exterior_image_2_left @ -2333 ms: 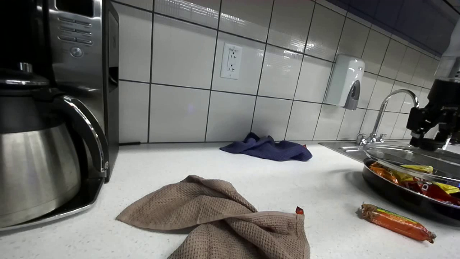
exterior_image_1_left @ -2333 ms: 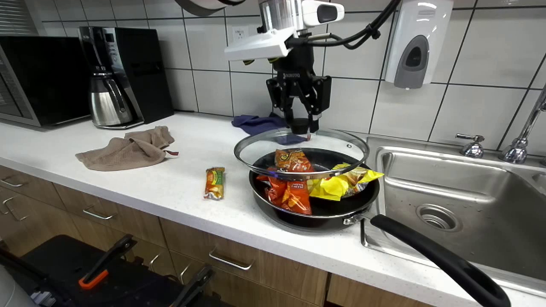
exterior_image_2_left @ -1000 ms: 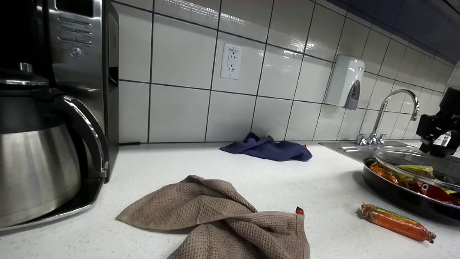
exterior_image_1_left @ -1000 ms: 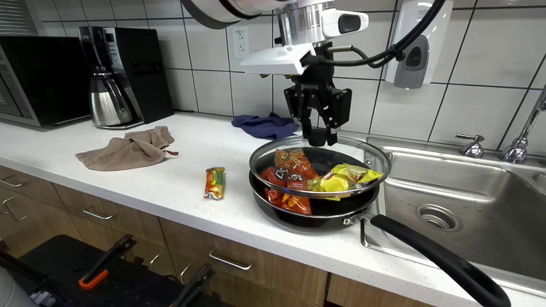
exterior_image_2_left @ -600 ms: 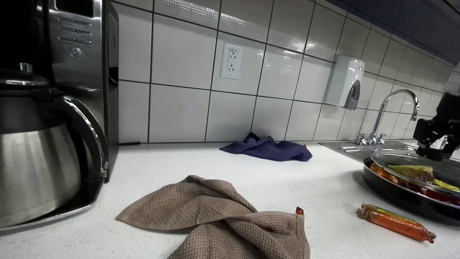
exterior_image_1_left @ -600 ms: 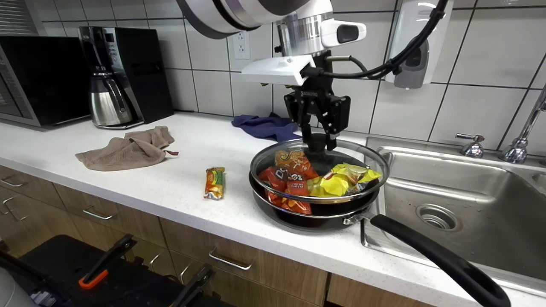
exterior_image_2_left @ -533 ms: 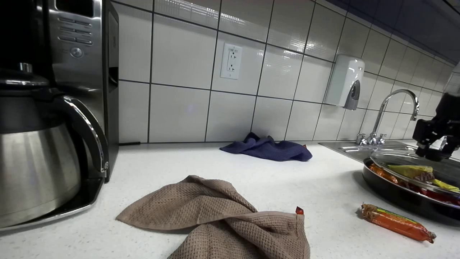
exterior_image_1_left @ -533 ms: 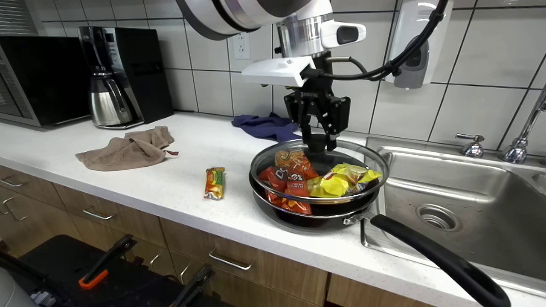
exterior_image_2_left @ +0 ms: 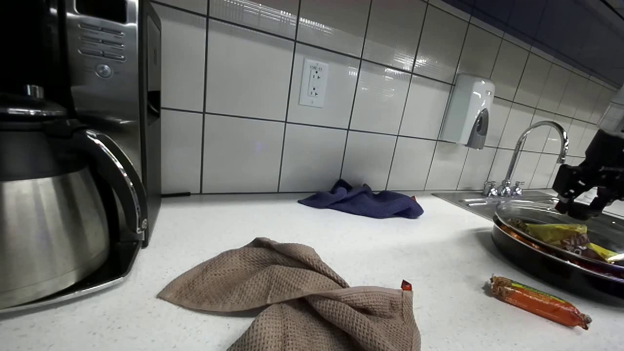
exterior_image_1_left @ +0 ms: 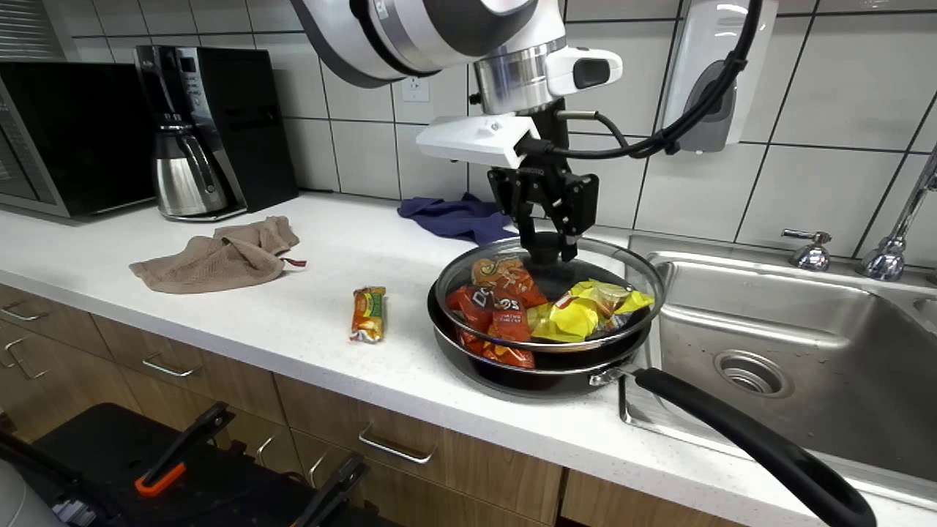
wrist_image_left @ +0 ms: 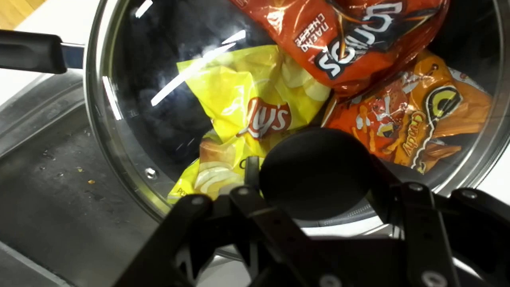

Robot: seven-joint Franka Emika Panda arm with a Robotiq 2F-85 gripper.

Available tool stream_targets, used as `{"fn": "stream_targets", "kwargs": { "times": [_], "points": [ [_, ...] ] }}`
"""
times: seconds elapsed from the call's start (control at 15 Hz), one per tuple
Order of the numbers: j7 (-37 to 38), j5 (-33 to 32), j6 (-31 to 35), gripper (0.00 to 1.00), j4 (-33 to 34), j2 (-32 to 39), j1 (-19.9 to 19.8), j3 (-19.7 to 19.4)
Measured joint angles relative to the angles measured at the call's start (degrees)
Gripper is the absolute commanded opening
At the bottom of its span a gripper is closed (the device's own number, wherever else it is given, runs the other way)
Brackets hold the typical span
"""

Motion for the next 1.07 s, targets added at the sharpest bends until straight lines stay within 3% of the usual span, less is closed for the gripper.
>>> {"fn": "stream_targets", "kwargs": {
  "times": [1.07],
  "points": [
    [-0.2,2.0,3.3,0.39,-1.8,1.0,0.1,0.0]
  ]
}}
